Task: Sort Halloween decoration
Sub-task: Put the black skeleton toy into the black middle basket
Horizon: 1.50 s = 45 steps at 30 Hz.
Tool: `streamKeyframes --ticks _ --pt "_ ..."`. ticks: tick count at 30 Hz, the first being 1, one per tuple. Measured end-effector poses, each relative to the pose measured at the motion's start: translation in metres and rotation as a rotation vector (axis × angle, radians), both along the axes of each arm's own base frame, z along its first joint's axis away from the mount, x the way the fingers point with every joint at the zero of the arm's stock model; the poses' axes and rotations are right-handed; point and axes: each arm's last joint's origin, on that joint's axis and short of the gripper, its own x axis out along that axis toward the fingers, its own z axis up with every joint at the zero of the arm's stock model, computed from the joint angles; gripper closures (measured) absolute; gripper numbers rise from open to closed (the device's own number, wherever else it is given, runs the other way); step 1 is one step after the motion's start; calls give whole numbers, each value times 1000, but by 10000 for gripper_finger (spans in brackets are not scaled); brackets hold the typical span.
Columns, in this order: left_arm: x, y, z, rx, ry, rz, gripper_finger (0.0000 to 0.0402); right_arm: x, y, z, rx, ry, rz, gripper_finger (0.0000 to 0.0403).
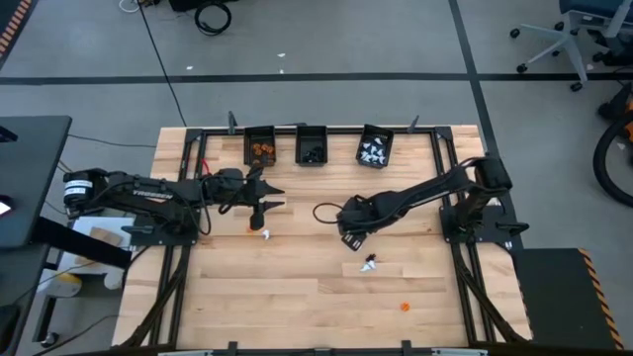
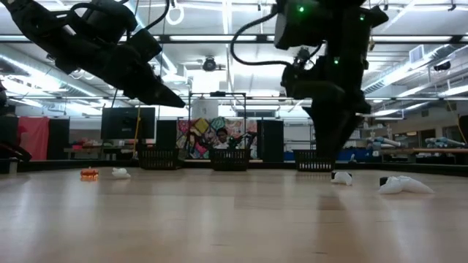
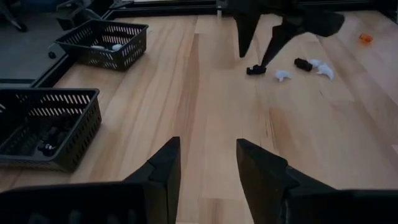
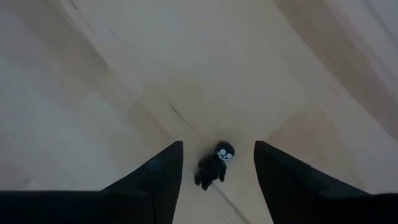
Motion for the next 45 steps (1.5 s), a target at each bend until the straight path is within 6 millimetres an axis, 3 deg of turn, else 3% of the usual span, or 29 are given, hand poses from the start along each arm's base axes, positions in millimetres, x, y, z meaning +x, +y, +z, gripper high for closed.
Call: streamKeyframes --ticks 13,22,32,40,45 --pt "0 0 1 49 -3 -20 267 0 0 -23 99 131 -28 212" --pt "1 0 1 51 -10 -20 267 5 -4 -31 125 151 26 274" --pt "0 1 1 51 -10 -17 267 5 -5 -32 104 160 124 352" --pt "0 1 1 49 -8 -17 267 7 -6 -30 80 170 159 361" --pt "0 0 1 47 -5 -17 267 8 -13 -15 -68 172 168 362"
